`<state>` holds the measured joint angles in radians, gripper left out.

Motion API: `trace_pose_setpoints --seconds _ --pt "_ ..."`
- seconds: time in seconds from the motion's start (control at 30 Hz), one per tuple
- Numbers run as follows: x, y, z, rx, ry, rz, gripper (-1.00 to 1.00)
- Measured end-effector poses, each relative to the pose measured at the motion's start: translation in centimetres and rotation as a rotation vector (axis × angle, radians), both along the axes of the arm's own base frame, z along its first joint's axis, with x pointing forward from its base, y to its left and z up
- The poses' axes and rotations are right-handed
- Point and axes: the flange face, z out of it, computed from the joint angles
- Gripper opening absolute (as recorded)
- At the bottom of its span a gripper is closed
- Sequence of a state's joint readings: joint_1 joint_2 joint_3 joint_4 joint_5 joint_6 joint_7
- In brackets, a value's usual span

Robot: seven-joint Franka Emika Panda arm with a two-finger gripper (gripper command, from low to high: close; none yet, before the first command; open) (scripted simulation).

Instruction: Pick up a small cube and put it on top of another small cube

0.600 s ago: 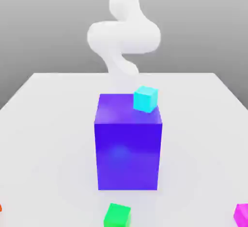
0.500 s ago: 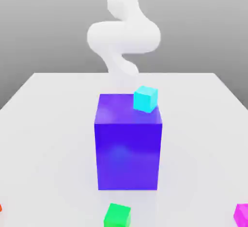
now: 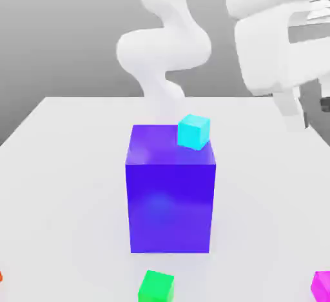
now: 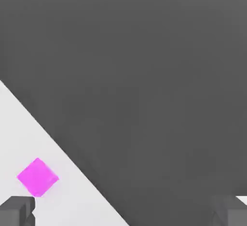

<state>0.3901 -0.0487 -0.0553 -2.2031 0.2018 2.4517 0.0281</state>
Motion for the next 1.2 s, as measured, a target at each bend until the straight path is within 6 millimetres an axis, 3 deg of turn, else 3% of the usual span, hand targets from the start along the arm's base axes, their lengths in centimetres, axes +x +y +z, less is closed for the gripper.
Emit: trace_pose_setpoints --seconds 0.2,0.4,0.6,0.63,0.83,0.9,1.0,1.1,1.2 --pt "0.1 5.6 -10.0 -0.111 0.076 0.262 0.0" --pt "-1.8 10.0 -19.8 -0.238 0.138 0.53 0.0" --pt "-3.0 11.6 -29.4 -0.298 0.161 0.651 0.0" --pt "-3.0 11.6 -30.2 -0.298 0.161 0.652 -1.0" --pt "-3.1 11.6 -30.7 -0.298 0.163 0.653 -1.0" --pt "-3.0 11.7 -29.0 -0.299 0.163 0.654 -1.0" --pt "-2.8 10.9 -24.8 -0.299 0.164 0.645 -1.0" --pt "-1.0 3.5 -22.6 -0.302 0.172 0.558 -1.0" --pt "-0.6 -4.1 -21.2 -0.294 0.186 0.469 -1.0"
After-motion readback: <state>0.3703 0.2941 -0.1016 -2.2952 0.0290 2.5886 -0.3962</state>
